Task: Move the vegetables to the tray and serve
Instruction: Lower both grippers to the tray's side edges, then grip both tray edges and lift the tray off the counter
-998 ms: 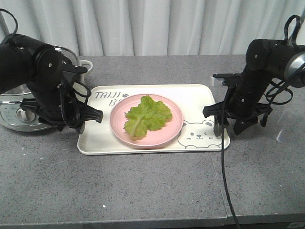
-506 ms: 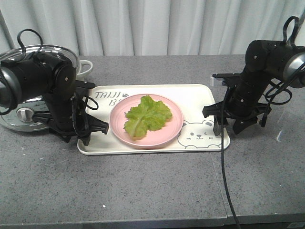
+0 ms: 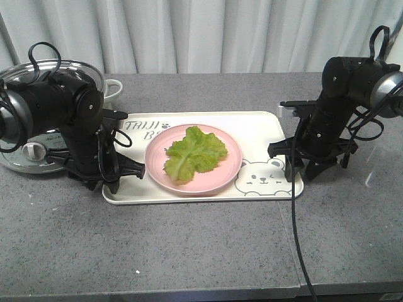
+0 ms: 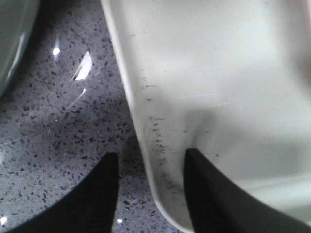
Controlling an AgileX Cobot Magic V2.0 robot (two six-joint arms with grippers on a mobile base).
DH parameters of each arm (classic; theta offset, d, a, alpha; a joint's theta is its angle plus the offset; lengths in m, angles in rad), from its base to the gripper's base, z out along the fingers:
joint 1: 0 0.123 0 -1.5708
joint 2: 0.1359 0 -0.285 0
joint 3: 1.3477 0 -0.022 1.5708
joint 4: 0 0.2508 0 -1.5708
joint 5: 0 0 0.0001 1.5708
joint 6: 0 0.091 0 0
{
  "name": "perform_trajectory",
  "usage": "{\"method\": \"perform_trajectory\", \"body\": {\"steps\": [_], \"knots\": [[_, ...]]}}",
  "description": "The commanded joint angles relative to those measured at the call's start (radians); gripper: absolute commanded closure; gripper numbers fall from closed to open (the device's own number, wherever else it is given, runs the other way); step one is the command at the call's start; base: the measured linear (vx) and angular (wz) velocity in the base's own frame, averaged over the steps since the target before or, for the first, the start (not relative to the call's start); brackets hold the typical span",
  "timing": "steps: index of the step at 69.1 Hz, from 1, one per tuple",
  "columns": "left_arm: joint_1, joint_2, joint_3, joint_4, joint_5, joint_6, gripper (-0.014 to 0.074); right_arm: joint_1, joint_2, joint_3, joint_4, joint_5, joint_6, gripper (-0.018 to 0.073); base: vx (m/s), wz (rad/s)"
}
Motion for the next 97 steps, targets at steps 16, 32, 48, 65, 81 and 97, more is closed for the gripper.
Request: {"method": "perform_trajectory", "body": {"steps": [16, 32, 48, 65, 81, 97], "knots": [[0.001, -0.039, -0.020, -0.062, -0.012, 0.057, 0.0605, -0.006, -0.031, -0.014, 0.013, 0.003, -0.030, 0.0536, 0.00, 0.00], [-0.002, -0.041, -0.020, -0.087, -0.012, 0.078, 0.0603, -0.006, -0.031, -0.014, 0.014, 0.013, -0.036, 0.0569, 0.00, 0.00], [-0.014, -0.041, -0.024, -0.164, -0.017, 0.149, 0.0603, -0.009, -0.037, -0.014, -0.009, 0.048, -0.051, 0.0569, 0.00, 0.00], [-0.074, -0.041, -0.024, -0.168, -0.064, 0.147, 0.0603, -0.018, -0.072, -0.014, -0.011, 0.045, -0.050, 0.0569, 0.00, 0.00], [-0.091, -0.050, -0.024, -0.183, -0.074, 0.146, 0.0603, -0.071, -0.099, -0.014, -0.001, 0.062, -0.047, 0.0569, 0.00, 0.00], [-0.092, -0.074, -0.079, -0.191, -0.070, 0.145, 0.0603, -0.118, -0.151, -0.014, 0.014, 0.061, -0.054, 0.0569, 0.00, 0.00]]}}
